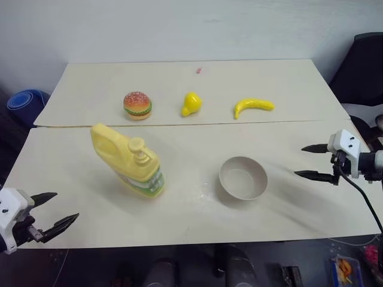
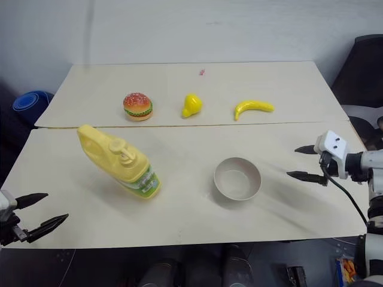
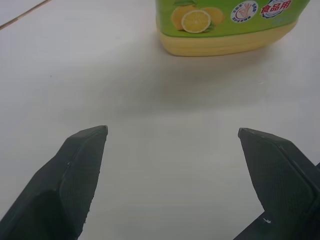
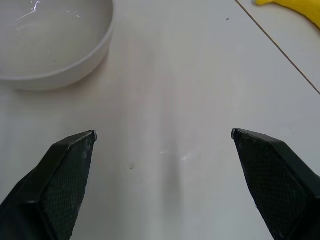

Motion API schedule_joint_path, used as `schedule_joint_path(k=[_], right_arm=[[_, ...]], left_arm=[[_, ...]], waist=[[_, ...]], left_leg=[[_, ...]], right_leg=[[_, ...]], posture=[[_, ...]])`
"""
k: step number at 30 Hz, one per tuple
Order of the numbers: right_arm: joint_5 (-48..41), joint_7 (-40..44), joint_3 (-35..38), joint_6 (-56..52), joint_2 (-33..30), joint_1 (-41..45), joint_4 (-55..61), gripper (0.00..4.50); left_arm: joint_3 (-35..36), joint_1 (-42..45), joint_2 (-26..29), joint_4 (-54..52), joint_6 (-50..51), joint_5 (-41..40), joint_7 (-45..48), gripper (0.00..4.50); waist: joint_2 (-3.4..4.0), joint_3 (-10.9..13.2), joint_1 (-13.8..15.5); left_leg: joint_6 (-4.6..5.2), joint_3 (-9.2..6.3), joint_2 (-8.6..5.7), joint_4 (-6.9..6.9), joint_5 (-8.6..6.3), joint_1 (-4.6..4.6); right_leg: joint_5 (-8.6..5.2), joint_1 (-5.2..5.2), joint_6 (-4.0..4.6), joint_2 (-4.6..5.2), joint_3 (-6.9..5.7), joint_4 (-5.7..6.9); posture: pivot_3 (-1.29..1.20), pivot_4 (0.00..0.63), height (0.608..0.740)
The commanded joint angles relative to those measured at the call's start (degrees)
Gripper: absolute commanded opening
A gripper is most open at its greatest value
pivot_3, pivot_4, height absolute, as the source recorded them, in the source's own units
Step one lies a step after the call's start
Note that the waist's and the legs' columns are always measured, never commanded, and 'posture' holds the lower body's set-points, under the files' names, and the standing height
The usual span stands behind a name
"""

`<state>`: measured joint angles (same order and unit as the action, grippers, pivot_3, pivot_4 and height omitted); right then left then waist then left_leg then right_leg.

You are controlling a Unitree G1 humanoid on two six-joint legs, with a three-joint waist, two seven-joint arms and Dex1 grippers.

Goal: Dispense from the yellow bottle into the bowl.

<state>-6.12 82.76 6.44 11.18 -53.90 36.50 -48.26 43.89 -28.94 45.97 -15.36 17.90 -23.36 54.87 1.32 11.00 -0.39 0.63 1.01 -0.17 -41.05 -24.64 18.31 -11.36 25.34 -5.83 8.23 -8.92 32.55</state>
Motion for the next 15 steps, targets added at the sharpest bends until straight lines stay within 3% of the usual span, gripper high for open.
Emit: schedule_joint_path(k=[1, 11, 15], right_arm=[[-1.41, -0.36, 0.87, -0.2, -1.24, -0.19, 2.19, 4.5], [-2.46, -2.71, 1.16, -4.33, -0.7, -1.46, 6.28, 4.5], [-5.57, -1.73, 2.04, -8.73, -1.0, -3.79, 13.3, 4.5]], left_arm=[[0.92, 0.55, 0.5, -0.01, -0.75, 0.27, -0.39, 4.47], [0.05, 1.36, 0.22, -1.06, 1.89, -0.39, -1.04, 4.47], [2.31, 2.21, 1.86, -3.59, 5.59, -4.55, 0.91, 4.47]], waist=[[0.0, 0.0, -0.02], [0.0, 0.0, 0.07], [0.0, 0.0, 0.19]], left_leg=[[0.0, 0.0, 0.0, 0.0, 0.0, 0.0], [0.0, 0.01, 0.0, -0.03, 0.0, 0.0], [0.0, 0.0, 0.02, -0.04, 0.0, 0.0]], right_leg=[[0.0, 0.0, 0.0, -0.01, 0.0, 0.0], [0.0, 0.0, 0.0, -0.01, 0.01, 0.02], [0.0, 0.0, 0.0, -0.01, 0.01, 0.05]], posture=[[0.0, 0.15, 0.74], [0.0, 0.15, 0.74], [0.0, 0.15, 0.74]])
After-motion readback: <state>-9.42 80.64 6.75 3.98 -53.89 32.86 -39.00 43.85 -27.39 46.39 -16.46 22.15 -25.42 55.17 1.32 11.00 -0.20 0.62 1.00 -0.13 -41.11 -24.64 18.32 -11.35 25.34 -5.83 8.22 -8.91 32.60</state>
